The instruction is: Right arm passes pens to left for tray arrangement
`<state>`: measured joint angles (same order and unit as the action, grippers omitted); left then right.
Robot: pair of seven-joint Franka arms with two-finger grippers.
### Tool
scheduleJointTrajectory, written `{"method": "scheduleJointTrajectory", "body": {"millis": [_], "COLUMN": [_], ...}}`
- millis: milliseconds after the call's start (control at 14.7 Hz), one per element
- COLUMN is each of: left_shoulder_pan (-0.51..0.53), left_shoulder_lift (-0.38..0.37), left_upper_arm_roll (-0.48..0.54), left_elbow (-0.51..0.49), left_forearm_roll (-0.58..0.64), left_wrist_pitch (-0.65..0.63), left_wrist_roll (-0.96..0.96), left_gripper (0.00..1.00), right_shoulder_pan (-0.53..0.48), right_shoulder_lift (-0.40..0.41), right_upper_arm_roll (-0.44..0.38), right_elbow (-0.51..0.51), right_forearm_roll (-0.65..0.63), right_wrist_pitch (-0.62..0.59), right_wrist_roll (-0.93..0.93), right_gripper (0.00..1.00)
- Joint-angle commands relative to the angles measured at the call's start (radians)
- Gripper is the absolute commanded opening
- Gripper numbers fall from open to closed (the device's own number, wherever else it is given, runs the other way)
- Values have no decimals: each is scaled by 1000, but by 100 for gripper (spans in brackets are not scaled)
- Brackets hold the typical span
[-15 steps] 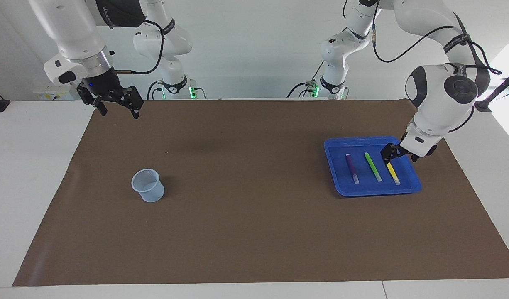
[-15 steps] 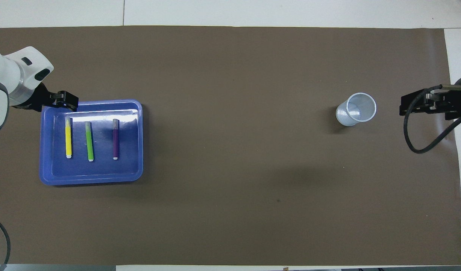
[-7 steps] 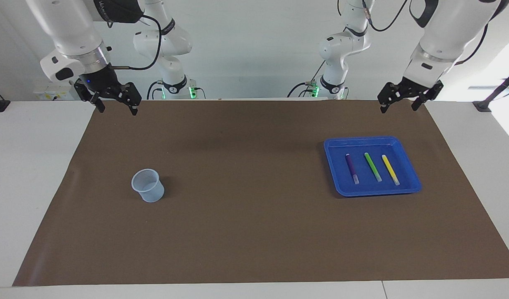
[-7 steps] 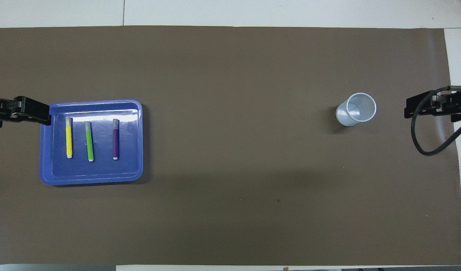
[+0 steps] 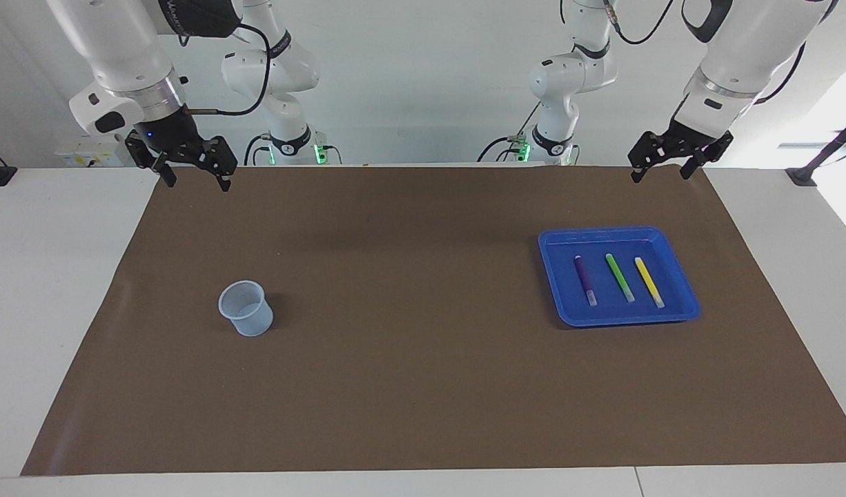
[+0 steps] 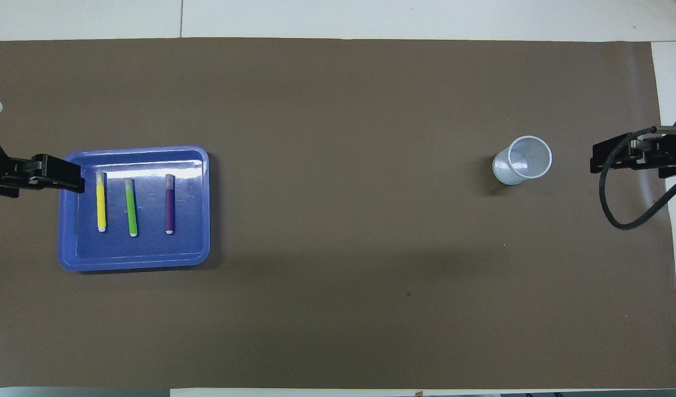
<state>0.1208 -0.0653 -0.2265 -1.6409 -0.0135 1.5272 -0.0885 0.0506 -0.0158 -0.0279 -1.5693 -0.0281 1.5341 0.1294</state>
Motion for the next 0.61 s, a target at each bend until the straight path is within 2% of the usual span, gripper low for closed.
{"method": "scheduleJointTrajectory", "body": {"millis": [0, 204, 543], "left_shoulder_pan": [-70, -73, -73], "left_shoulder_lift": [-1, 28, 22], "left_upper_arm_roll": [68, 67, 65], "left_elbow": [18, 102, 104], "left_forearm_roll": [-9, -14, -36], "left_wrist_pitch": [-18, -88, -94], "left_wrist_roll": [12, 13, 39], "left_gripper": [100, 100, 100], "right_shoulder_pan": [-5, -11, -12], "right_shoulder_lift": [3, 2, 0], "right_upper_arm_roll": [3, 3, 2], "right_elbow": [11, 6, 2], "right_forearm_roll": [8, 8, 8], "right_wrist_pitch": [-9, -8, -11], "right_wrist_roll": [-20, -17, -16], "right_gripper": [100, 100, 100]}}
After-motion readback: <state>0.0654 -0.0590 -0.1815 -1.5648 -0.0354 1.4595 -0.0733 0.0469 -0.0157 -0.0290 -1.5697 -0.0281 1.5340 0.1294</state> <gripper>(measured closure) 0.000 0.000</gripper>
